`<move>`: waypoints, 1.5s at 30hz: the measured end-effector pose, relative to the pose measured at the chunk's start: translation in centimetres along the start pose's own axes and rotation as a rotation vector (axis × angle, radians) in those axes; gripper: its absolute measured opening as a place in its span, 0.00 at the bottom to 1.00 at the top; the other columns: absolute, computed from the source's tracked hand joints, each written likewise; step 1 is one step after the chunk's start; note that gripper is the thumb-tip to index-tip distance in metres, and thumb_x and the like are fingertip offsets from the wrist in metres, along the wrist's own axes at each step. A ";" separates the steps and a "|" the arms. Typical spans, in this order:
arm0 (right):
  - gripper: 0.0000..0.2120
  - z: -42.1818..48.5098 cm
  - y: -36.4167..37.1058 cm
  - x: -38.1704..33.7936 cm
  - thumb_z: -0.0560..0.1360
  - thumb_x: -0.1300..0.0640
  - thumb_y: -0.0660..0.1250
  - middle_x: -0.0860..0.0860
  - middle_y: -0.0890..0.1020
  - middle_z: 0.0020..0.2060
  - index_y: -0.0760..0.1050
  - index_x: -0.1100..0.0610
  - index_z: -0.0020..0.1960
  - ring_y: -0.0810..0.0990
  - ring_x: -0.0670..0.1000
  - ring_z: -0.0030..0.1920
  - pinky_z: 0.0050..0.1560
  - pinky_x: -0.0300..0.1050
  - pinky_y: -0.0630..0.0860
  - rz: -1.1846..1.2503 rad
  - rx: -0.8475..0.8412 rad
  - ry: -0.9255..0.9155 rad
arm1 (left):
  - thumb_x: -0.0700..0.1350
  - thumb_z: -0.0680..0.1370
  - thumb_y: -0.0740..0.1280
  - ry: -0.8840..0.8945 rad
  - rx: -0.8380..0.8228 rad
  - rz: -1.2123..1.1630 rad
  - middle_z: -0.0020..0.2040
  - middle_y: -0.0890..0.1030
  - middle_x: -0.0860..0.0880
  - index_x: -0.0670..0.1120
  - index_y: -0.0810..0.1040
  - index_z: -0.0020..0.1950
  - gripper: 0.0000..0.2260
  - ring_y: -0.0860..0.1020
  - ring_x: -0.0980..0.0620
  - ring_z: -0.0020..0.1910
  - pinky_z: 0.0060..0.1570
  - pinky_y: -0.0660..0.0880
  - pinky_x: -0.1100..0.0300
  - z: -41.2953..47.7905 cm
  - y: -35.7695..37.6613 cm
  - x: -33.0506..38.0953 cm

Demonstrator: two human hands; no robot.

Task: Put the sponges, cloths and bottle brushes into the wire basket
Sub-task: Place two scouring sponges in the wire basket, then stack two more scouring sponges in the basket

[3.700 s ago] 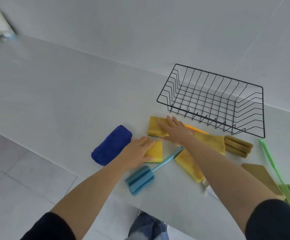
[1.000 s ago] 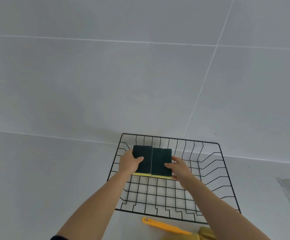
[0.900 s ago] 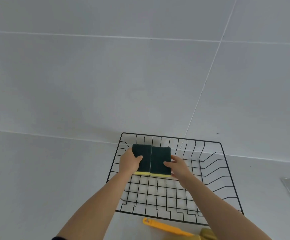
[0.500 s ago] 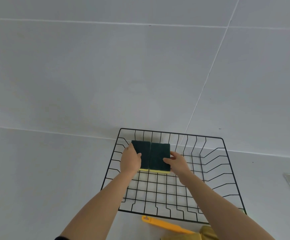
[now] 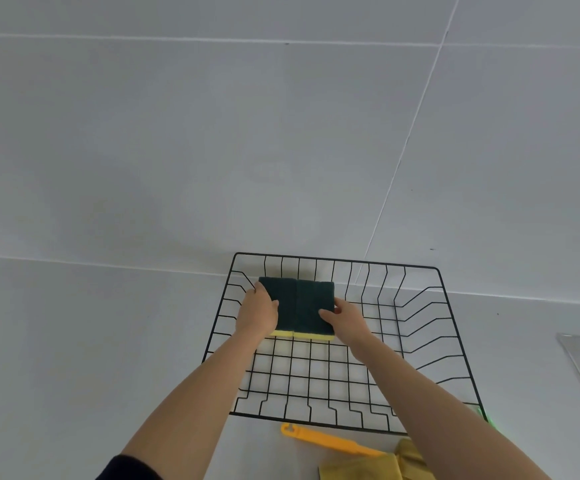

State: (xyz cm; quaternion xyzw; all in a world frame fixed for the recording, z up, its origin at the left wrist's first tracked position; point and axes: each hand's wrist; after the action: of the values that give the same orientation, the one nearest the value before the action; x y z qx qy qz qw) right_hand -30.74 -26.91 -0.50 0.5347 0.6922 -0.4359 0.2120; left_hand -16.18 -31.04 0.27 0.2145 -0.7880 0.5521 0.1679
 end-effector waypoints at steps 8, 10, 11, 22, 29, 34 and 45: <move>0.28 -3.4 -1.4 -1.4 0.80 0.51 0.53 0.59 0.64 0.71 0.48 0.62 0.75 0.66 0.58 0.69 0.61 0.47 0.67 -0.058 -0.011 -0.062 | 0.46 0.82 0.55 0.163 0.012 0.062 0.75 0.58 0.39 0.39 0.52 0.75 0.25 0.61 0.43 0.74 0.71 0.63 0.53 -2.9 -2.0 0.3; 0.31 -4.9 -1.9 -1.9 0.80 0.49 0.52 0.57 0.54 0.76 0.42 0.61 0.76 0.57 0.57 0.74 0.70 0.49 0.59 -0.120 0.007 -0.127 | 0.49 0.82 0.53 0.246 0.062 0.189 0.78 0.51 0.42 0.41 0.46 0.76 0.28 0.51 0.45 0.77 0.74 0.55 0.53 -4.3 -3.0 0.4; 0.31 -5.7 -2.2 -2.1 0.81 0.49 0.51 0.56 0.50 0.77 0.40 0.60 0.76 0.52 0.56 0.76 0.73 0.49 0.55 -0.149 0.013 -0.169 | 0.51 0.82 0.53 0.282 0.092 0.252 0.78 0.48 0.43 0.42 0.44 0.77 0.29 0.49 0.45 0.77 0.75 0.53 0.52 -5.0 -3.5 0.5; 0.40 -16.8 -4.5 -1.7 0.69 0.32 0.31 0.54 0.31 0.74 0.26 0.56 0.71 0.31 0.54 0.74 0.74 0.52 0.36 -0.718 0.219 -0.491 | 0.67 0.70 0.30 0.538 0.318 0.540 0.78 0.49 0.44 0.47 0.45 0.77 0.41 0.48 0.42 0.77 0.73 0.49 0.40 -14.5 -6.1 2.1; 0.44 -21.8 -4.2 2.4 0.56 0.29 0.16 0.50 0.27 0.67 0.23 0.53 0.66 0.26 0.52 0.69 0.69 0.47 0.31 -0.957 0.289 -0.587 | 0.62 0.78 0.35 0.592 0.309 0.584 0.67 0.75 0.41 0.44 0.64 0.70 0.33 0.75 0.41 0.65 0.55 0.74 0.40 -19.7 -3.7 0.3; 0.47 -23.3 -3.1 6.4 0.53 0.28 0.15 0.50 0.27 0.67 0.23 0.55 0.65 0.27 0.51 0.69 0.69 0.46 0.32 -0.994 0.209 -0.552 | 0.62 0.78 0.34 0.634 0.223 0.591 0.66 0.76 0.42 0.45 0.64 0.69 0.33 0.76 0.43 0.63 0.54 0.76 0.44 -22.7 0.0 -2.3; 0.40 -21.6 -1.0 11.9 0.74 0.36 0.47 0.56 0.36 0.76 0.33 0.56 0.75 0.36 0.56 0.76 0.76 0.52 0.41 -1.142 -0.081 -0.411 | 0.62 0.70 0.61 0.811 -0.170 0.588 0.65 0.78 0.45 0.44 0.65 0.69 0.33 0.79 0.47 0.61 0.55 0.77 0.54 -27.5 6.4 -6.9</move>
State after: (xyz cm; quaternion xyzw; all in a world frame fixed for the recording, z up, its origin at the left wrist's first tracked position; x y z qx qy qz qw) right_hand -31.97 -2.43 2.33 -0.0245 0.8306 -0.5483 0.0942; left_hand -12.88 -2.19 0.88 -0.2625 -0.7285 0.5487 0.3150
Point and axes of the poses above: each hand's wrist, its own z-axis towards the middle knuckle, its own y-axis out of the palm, x = y × z
